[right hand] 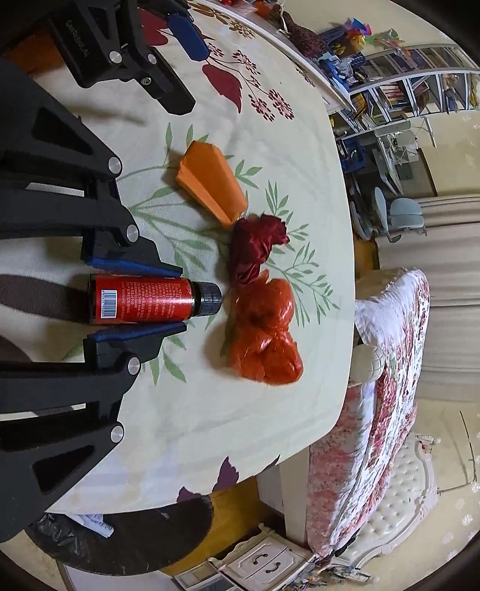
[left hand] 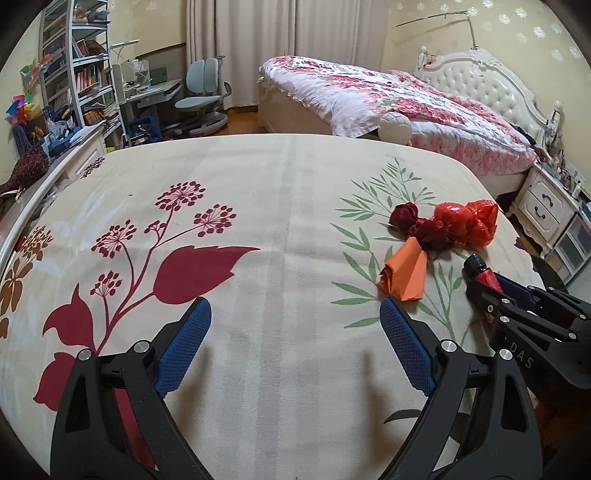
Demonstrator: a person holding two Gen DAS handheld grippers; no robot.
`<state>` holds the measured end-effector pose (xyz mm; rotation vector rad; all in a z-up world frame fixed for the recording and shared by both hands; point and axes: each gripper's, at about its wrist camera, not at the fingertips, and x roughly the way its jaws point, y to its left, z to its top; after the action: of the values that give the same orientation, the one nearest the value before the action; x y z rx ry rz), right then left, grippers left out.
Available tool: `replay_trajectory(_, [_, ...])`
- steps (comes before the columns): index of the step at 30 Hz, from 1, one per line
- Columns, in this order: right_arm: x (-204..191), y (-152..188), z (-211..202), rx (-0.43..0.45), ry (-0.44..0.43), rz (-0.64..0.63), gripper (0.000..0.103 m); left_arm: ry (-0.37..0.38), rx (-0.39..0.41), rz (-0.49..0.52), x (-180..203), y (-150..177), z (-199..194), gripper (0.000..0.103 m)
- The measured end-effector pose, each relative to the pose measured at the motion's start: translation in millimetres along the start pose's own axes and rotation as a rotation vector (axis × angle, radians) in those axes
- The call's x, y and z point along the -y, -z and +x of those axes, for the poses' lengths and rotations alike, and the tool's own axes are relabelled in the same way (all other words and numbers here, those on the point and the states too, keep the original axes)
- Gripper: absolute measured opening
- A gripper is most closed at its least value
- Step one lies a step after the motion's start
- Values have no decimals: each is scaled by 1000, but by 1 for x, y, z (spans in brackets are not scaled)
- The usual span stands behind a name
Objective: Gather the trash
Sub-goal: 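Grasp the red spray can with the right gripper while the left gripper grasps the orange foam piece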
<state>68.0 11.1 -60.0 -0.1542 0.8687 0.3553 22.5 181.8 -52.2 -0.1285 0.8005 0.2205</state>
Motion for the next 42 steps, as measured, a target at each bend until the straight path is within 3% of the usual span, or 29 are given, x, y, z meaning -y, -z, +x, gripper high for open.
replay_trajectory(8, [37,6,-3,10,64,60,25,37,-2,48,29,-6,6,90])
replay_trajectory(19, [47,4,0,16,56,93,25,69,-45,98,58,-26,33,90])
replay_trajectory(22, [48,4,1,18,49,96,25,81,-63,102,58,-27,38,81])
replay_trajectory(25, [50,4,1,19,45,99,25,104,-101,106,58,-26,43,64])
replay_trajectory(33, [51,4,1,20,41,104,25,137,-86,137,60,-20,38,38])
replay_trajectory(42, [53,7,-2,23,44,110,25,154,-79,124,60,-18,32,35])
